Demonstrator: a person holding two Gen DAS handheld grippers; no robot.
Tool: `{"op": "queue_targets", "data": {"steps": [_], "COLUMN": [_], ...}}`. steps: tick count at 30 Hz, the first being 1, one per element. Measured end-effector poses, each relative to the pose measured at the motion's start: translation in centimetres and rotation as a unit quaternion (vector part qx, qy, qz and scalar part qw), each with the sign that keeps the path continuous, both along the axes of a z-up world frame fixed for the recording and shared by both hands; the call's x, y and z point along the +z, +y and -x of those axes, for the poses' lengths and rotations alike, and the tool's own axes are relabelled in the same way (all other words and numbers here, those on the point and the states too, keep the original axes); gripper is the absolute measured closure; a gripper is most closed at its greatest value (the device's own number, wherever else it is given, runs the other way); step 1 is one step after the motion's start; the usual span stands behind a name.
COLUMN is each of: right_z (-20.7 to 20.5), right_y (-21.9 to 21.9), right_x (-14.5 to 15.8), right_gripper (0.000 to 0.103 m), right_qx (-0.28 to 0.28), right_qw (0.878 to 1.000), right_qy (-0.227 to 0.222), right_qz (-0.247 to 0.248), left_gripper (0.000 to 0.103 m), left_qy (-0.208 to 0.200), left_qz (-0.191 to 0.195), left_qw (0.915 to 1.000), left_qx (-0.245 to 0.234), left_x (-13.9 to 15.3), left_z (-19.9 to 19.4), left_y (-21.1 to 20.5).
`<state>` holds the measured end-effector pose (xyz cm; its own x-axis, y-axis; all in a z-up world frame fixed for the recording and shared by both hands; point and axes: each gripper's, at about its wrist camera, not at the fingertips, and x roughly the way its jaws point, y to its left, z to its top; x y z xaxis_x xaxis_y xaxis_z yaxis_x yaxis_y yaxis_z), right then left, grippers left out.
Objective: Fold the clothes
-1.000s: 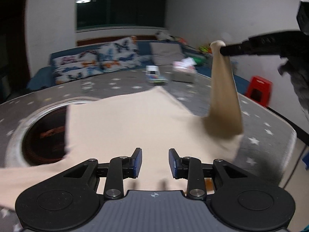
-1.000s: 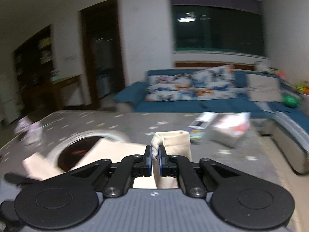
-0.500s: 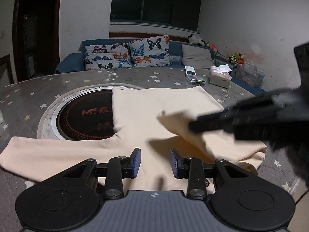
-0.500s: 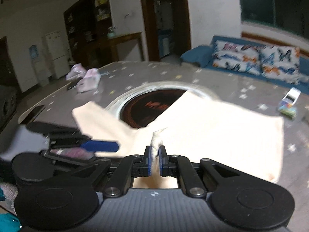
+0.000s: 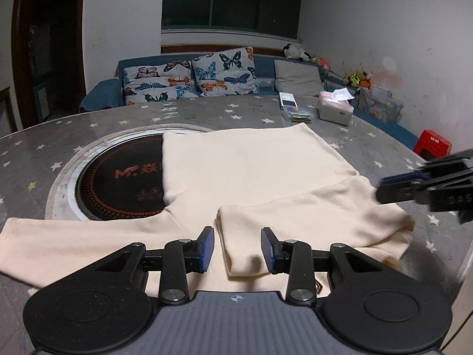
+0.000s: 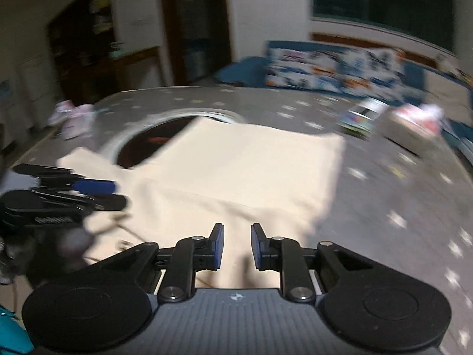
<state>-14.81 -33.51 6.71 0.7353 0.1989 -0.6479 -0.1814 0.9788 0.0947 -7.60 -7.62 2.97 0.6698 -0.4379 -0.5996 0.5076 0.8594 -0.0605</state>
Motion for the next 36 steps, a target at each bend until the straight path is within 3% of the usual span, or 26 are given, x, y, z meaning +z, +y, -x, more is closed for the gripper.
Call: {"op": "queue_targets", "data": {"steps": [8, 12, 13, 23, 32, 34, 36], "right_z": [-0.4, -2.0, -2.4, -4.0, -4.6, -4.5, -4.3], "right_y": [-3.1, -2.9, -2.9, -1.4, -1.7, -1.8, -2.0], "right_x": [-0.6, -1.1, -1.3, -2.1, -2.6, -2.8, -2.5], "right_gripper": [0.084, 0.084, 0.084, 0.084, 0.085, 0.097, 0.1], "right_qx": [-0.049, -0.053, -0.053, -0.008, 0.014, 0.013, 0.009], "right_qw": [0.999, 0.999, 0.999, 0.999, 0.999, 0.999, 0.999], "right_qy": [-0.007, -0.011, -0.01, -0.011, 0.0, -0.002, -0.009], "right_qz": [-0.005, 0.0, 0.0, 0.038, 0.043, 0.045, 0.046], "left_gripper": [0.069, 0.09, 0.091, 0.094, 0.094, 0.094, 0.094], "left_qy": [0.017, 0.018, 0.019, -0.022, -0.009, -0.011, -0.015], "left_qz": [-0.017, -0.019, -0.02, -0.014, -0.019, -0.018, -0.015], "left_qw": [0.9997, 0.9996, 0.9996, 0.9995, 0.9995, 0.9995, 0.9995], "left_qx": [0.006, 0.009, 0.01, 0.017, 0.024, 0.023, 0.023], "left_x": [-1.0, -1.2, -1.2, 0.4, -0.1, 0.0, 0.3], "left_z": [-1.9, -2.2, -2.3, -1.7, -2.1, -2.1, -2.1], "left_y": [-1.4, -1.7, -1.8, -1.7, -1.6, -1.7, -1.7]}}
